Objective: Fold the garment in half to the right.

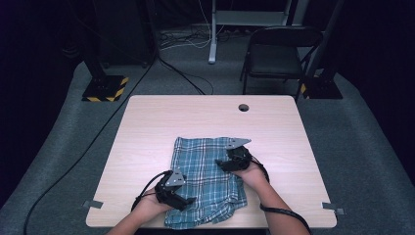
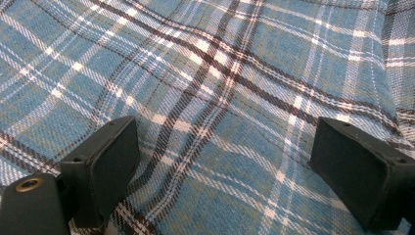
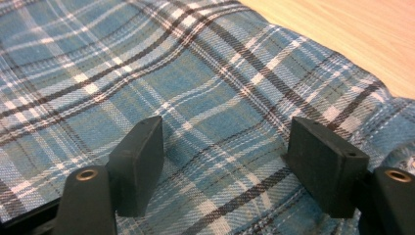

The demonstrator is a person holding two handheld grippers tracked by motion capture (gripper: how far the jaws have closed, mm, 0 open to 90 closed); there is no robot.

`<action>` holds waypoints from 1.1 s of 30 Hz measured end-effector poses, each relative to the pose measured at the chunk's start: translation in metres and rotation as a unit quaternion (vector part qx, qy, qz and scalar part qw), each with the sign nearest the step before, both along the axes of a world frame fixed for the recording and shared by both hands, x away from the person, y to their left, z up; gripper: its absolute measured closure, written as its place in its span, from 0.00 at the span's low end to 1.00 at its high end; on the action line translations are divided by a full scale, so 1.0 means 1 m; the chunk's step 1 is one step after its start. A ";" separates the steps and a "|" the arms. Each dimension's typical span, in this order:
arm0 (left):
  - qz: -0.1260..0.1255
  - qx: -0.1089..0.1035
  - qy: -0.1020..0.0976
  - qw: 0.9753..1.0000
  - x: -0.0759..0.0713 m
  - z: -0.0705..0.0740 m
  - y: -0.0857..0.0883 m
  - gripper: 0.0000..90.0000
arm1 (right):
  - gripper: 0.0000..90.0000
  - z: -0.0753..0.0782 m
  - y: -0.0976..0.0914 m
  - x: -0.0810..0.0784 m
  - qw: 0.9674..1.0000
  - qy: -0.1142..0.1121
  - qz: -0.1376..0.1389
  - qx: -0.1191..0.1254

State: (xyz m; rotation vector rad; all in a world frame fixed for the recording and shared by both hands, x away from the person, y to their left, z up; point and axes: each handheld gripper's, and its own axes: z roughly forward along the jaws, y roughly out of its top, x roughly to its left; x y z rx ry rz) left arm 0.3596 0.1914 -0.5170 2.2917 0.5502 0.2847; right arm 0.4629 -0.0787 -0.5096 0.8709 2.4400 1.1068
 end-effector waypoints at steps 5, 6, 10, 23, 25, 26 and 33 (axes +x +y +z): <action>-0.002 -0.004 -0.001 1.000 0.000 -0.001 0.001 0.12 | 0.21 0.023 0.007 0.002 0.998 0.062 -0.016 -0.027; -0.003 -0.008 0.000 1.000 0.001 -0.002 0.002 0.12 | 0.21 0.034 0.008 -0.007 0.999 0.047 0.003 -0.016; -0.004 -0.006 0.002 1.000 0.001 -0.002 0.001 0.11 | 0.20 0.036 0.006 -0.021 0.998 0.040 0.046 0.005; -0.012 0.003 0.001 1.000 0.003 -0.002 -0.001 0.09 | 0.16 0.008 -0.012 -0.022 0.997 0.070 0.013 0.008; -0.014 0.004 0.001 1.000 0.003 -0.002 -0.001 0.09 | 0.13 0.024 -0.012 -0.026 0.997 0.070 0.018 0.023; -0.015 0.004 0.001 1.000 0.003 -0.002 -0.001 0.09 | 0.12 0.030 -0.012 -0.031 0.996 0.067 0.034 0.038; -0.019 0.011 0.001 1.000 0.004 -0.002 -0.003 0.08 | 0.10 0.015 -0.008 -0.061 0.990 0.095 0.101 -0.001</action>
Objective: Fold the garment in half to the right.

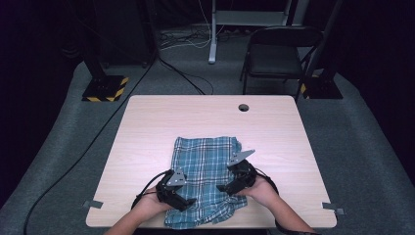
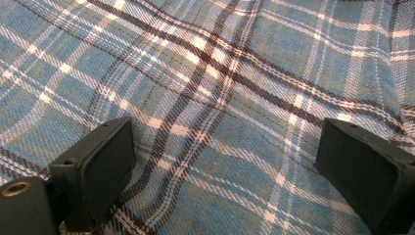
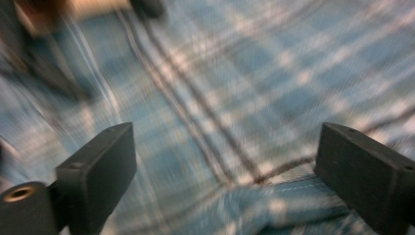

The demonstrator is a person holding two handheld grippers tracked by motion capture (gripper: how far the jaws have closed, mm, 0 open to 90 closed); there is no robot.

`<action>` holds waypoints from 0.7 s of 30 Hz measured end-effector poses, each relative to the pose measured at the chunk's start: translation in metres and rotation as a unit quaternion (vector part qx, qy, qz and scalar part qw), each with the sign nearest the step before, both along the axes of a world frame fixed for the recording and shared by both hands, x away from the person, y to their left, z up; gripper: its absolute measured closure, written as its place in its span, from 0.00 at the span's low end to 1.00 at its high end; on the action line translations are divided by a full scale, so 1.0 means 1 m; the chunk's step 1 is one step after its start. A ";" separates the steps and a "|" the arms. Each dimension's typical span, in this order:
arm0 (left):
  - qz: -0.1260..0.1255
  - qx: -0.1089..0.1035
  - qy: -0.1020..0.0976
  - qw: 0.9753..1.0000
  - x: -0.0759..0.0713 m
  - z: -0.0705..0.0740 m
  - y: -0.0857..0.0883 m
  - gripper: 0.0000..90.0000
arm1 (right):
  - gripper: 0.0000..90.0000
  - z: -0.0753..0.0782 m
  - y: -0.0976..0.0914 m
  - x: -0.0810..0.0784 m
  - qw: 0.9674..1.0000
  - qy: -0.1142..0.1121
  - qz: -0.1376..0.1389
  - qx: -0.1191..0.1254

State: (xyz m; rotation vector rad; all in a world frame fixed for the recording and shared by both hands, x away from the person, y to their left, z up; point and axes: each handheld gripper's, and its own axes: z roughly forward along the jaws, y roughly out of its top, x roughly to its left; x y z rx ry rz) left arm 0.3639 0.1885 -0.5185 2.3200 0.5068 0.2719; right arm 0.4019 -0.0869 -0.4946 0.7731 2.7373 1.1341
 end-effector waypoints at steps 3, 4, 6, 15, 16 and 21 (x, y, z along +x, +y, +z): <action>-0.001 0.003 0.002 1.000 0.001 0.001 -0.001 0.08 | 0.11 -0.020 0.000 -0.005 0.999 -0.025 0.016 -0.025; -0.001 0.003 0.005 1.000 0.001 0.002 -0.001 0.08 | 0.12 -0.023 0.000 -0.007 0.999 -0.040 0.024 -0.028; -0.001 0.006 0.012 1.000 0.003 0.004 -0.002 0.08 | 0.12 -0.025 0.000 -0.008 0.998 -0.046 0.026 -0.025; 0.024 -0.038 0.001 0.999 0.018 0.015 0.006 0.11 | 0.17 0.002 -0.006 -0.025 0.998 -0.046 0.043 0.010; 0.025 -0.036 0.000 0.999 0.019 0.014 0.005 0.10 | 0.17 0.001 -0.006 -0.028 0.998 -0.043 0.051 0.008; 0.005 0.006 -0.009 1.000 0.023 0.006 -0.006 0.08 | 0.15 -0.019 -0.013 -0.030 0.999 -0.008 0.047 -0.017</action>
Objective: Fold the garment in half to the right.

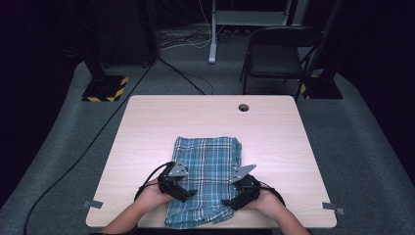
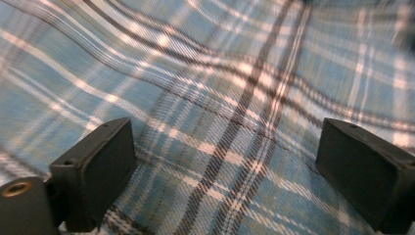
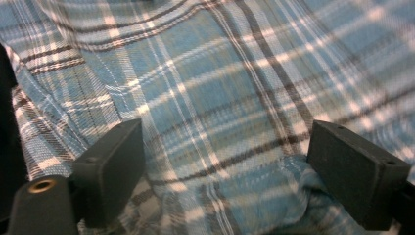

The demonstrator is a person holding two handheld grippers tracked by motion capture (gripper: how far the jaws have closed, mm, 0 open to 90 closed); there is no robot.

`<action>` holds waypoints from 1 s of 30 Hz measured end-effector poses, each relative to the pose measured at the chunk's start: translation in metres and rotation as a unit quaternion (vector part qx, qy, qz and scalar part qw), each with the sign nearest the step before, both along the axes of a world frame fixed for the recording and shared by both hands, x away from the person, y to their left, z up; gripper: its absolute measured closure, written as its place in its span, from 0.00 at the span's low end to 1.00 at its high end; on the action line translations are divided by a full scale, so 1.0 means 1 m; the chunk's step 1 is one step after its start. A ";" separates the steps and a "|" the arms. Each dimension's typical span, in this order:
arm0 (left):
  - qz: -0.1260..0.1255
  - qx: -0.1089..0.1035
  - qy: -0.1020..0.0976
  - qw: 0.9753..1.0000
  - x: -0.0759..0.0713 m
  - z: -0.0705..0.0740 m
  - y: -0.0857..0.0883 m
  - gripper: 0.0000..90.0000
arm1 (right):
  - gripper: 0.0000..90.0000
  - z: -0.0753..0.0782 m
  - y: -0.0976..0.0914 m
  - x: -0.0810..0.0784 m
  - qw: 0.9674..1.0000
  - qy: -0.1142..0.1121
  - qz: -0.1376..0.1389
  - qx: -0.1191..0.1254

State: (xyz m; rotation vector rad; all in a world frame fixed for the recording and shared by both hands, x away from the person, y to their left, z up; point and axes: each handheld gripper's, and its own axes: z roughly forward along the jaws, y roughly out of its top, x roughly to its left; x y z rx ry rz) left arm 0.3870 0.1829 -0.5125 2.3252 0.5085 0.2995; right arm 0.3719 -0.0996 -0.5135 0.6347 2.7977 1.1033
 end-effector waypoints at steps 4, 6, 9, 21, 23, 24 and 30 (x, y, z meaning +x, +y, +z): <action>-0.003 -0.015 -0.001 1.000 0.004 0.007 -0.002 0.10 | 0.15 -0.002 -0.009 -0.001 1.000 -0.005 -0.006 0.013; 0.002 -0.029 -0.011 1.000 0.007 0.010 -0.002 0.10 | 0.15 -0.003 -0.008 -0.004 1.000 -0.012 -0.010 0.012; 0.019 -0.036 -0.013 0.999 0.017 0.011 -0.005 0.10 | 0.15 -0.004 -0.008 -0.007 1.000 -0.023 -0.014 0.010; 0.017 -0.016 0.007 1.000 0.032 0.004 -0.011 0.10 | 0.15 -0.010 -0.010 -0.012 0.998 -0.039 -0.032 0.031; 0.019 -0.025 0.003 1.000 0.034 0.012 -0.014 0.11 | 0.15 -0.010 -0.010 -0.013 0.998 -0.039 -0.036 0.032; 0.022 -0.028 0.003 0.999 0.036 0.015 -0.015 0.11 | 0.15 -0.010 -0.009 -0.013 0.998 -0.038 -0.039 0.030; 0.042 -0.002 0.032 0.999 0.048 -0.004 -0.024 0.10 | 0.14 -0.011 -0.009 -0.013 0.998 -0.037 -0.039 0.036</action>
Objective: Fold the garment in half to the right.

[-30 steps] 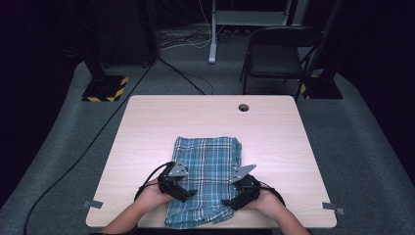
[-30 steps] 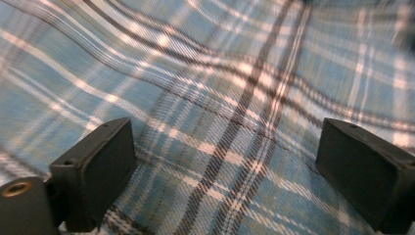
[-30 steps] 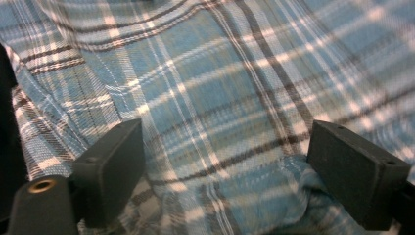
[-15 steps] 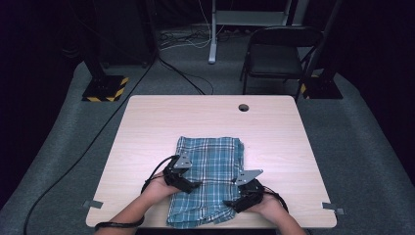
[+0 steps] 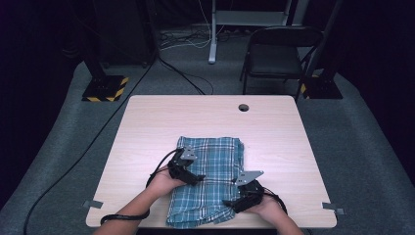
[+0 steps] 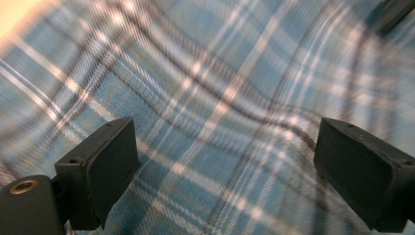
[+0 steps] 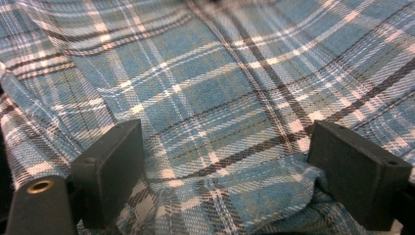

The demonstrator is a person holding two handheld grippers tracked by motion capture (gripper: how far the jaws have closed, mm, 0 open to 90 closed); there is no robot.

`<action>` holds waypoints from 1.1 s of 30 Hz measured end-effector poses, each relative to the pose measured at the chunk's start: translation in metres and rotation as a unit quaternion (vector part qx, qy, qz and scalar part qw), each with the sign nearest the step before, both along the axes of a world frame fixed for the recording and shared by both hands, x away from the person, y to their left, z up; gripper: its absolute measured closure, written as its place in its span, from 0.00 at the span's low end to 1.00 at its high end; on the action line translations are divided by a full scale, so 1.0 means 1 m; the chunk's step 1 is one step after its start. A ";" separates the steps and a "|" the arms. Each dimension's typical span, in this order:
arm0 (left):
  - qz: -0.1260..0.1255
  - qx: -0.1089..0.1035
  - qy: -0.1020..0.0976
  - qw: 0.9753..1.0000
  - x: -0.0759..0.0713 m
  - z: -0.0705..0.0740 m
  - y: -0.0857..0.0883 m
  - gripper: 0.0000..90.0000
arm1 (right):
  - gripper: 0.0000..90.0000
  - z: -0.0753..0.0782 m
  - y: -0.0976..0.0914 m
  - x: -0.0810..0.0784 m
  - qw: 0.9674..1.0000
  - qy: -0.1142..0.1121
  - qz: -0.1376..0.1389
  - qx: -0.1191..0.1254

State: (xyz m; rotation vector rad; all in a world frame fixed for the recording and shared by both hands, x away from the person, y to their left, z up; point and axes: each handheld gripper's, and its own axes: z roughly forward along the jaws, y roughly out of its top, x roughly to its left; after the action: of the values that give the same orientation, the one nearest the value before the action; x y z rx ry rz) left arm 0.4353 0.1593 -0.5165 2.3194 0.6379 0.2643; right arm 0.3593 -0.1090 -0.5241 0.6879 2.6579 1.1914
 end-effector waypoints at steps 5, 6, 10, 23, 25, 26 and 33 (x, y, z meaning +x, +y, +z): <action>0.004 -0.034 -0.006 0.999 -0.001 -0.007 0.005 0.09 | 0.14 -0.001 -0.001 0.000 1.000 0.000 0.001 0.004; 0.005 -0.036 -0.004 0.999 -0.001 -0.007 0.005 0.09 | 0.14 -0.001 -0.001 0.000 1.000 0.001 0.001 0.005; 0.000 -0.032 -0.002 0.999 0.001 -0.006 0.005 0.09 | 0.14 -0.002 -0.002 0.001 1.000 0.001 0.006 0.012; -0.017 -0.032 -0.022 0.999 0.010 0.017 0.001 0.11 | 0.14 -0.004 -0.002 -0.002 1.000 -0.007 -0.005 0.018; 0.002 -0.049 -0.011 0.999 0.017 0.023 -0.002 0.11 | 0.14 -0.004 -0.003 -0.003 1.000 -0.008 -0.007 0.021; 0.002 -0.052 -0.008 0.999 0.020 0.026 -0.004 0.11 | 0.14 -0.005 -0.003 -0.003 1.000 -0.009 -0.008 0.023; -0.025 -0.035 0.003 0.999 0.031 0.026 -0.046 0.11 | 0.13 -0.004 0.000 -0.004 1.000 -0.011 -0.014 0.016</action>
State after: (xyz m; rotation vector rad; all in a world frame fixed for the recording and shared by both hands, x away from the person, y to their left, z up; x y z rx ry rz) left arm 0.4664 0.1133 -0.4900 2.2674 0.5810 0.2085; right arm 0.3551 -0.1095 -0.5281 0.7111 2.6069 1.2304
